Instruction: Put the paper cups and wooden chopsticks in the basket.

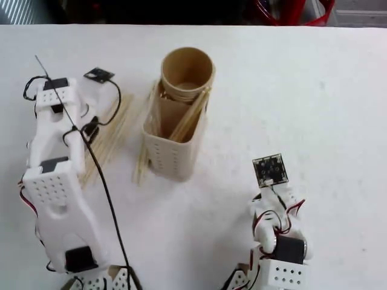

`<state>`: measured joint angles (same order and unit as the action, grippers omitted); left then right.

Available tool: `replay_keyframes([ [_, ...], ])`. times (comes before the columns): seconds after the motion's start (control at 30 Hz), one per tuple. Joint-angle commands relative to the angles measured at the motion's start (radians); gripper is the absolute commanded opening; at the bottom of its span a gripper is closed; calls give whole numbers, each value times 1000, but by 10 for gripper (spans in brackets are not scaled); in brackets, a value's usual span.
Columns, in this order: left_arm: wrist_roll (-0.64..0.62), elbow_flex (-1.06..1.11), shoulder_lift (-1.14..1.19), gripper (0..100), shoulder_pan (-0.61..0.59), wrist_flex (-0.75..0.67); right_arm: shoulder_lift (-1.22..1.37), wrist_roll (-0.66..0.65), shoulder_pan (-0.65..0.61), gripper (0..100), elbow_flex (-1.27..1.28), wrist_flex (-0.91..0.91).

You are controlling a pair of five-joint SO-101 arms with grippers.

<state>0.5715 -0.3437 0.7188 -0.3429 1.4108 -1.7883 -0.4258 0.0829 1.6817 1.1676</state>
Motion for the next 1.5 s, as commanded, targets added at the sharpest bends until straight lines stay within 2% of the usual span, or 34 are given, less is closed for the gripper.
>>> replay_keyframes([
  [0.0, -44, -21, -137, 20, 8, -29, -2, 2, 2, 18, 9, -12],
  [0.33, -124, -15, -667, 20, 44, 112, -2, 2, 2, 18, 9, -12],
  [0.47, -163, 57, -940, 20, 125, 193, -2, 2, 2, 18, 9, -12],
  [0.63, -235, 285, -1331, 20, 288, 173, -2, 2, 2, 18, 9, -12],
  [0.83, -373, 508, -1641, 20, 509, -38, -2, 2, 2, 18, 9, -12],
  [1.07, -404, 778, -1707, 20, 756, -493, -2, 2, 2, 18, 9, -12],
  [1.17, -405, 888, -1705, 20, 796, -700, -2, 2, 2, 18, 9, -12],
  [1.23, -405, 944, -1705, 20, 808, -786, -2, 2, 2, 18, 9, -12],
  [1.47, -407, 1134, -1701, 20, 799, -937, -2, 2, 4, 18, 9, -12],
])
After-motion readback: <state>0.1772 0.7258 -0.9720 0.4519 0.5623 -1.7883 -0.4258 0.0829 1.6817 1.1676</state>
